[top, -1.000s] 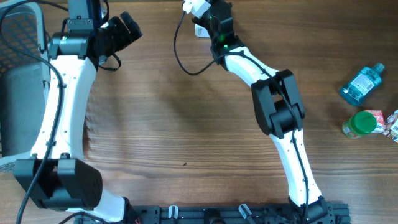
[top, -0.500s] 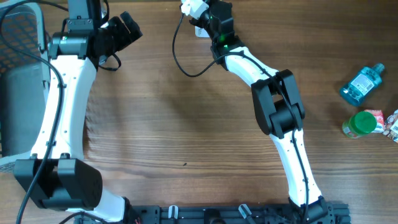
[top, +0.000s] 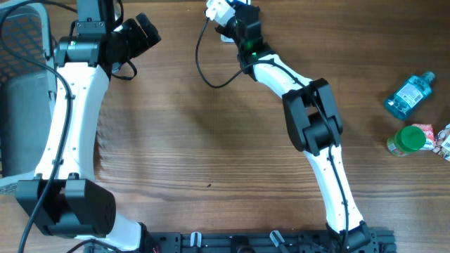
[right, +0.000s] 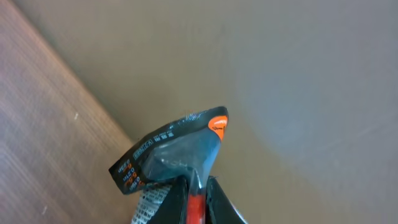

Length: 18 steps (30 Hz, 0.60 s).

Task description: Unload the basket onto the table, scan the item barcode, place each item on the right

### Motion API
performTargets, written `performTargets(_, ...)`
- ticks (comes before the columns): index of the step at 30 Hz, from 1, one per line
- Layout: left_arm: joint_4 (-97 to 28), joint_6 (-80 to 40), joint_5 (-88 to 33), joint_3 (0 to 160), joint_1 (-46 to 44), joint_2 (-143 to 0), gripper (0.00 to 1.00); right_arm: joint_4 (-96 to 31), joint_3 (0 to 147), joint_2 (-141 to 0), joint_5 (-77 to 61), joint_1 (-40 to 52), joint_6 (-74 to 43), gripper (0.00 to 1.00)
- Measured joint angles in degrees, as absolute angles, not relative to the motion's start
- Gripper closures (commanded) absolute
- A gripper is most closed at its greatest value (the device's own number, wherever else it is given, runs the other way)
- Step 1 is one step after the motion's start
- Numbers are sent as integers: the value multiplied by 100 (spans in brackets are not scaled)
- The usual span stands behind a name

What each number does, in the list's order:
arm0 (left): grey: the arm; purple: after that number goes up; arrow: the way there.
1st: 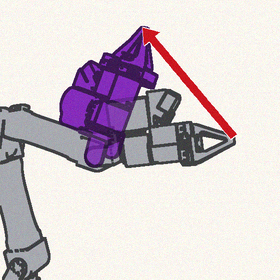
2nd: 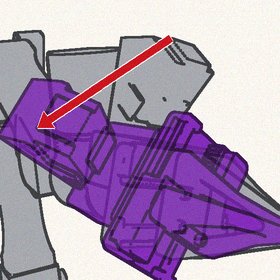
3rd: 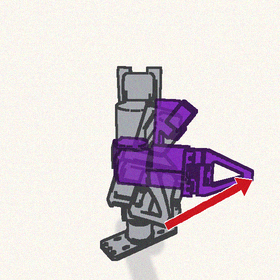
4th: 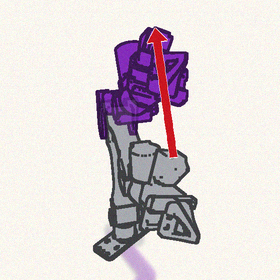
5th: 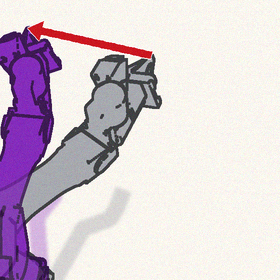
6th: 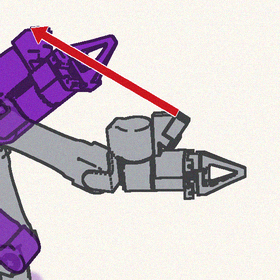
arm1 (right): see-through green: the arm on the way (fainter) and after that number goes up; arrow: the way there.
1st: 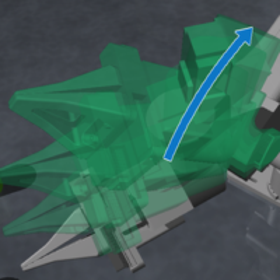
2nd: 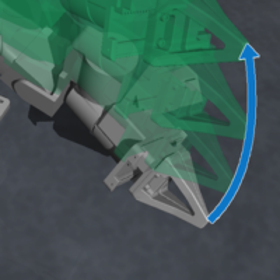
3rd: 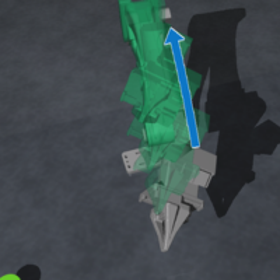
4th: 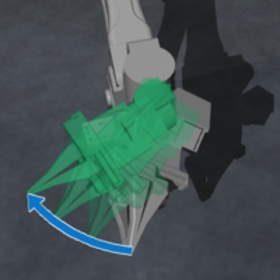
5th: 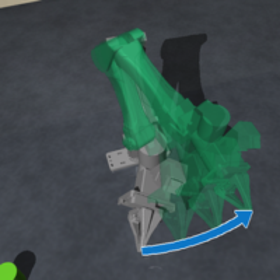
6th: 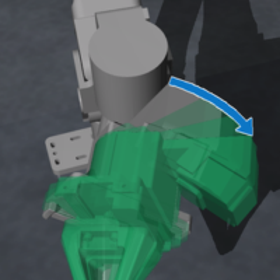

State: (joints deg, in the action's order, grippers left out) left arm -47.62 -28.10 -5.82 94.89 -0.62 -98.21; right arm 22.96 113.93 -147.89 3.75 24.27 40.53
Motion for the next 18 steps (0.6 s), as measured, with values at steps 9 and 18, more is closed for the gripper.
performTargets(9,-4757,-2810,-582,9489,-62,-9821,0,-1188,11467,-12484,2668,2346,1909,95)
performTargets(18,-4759,-2810,-582,9489,-62,-9819,0,-5946,11227,-11817,3765,486,-2268,96)
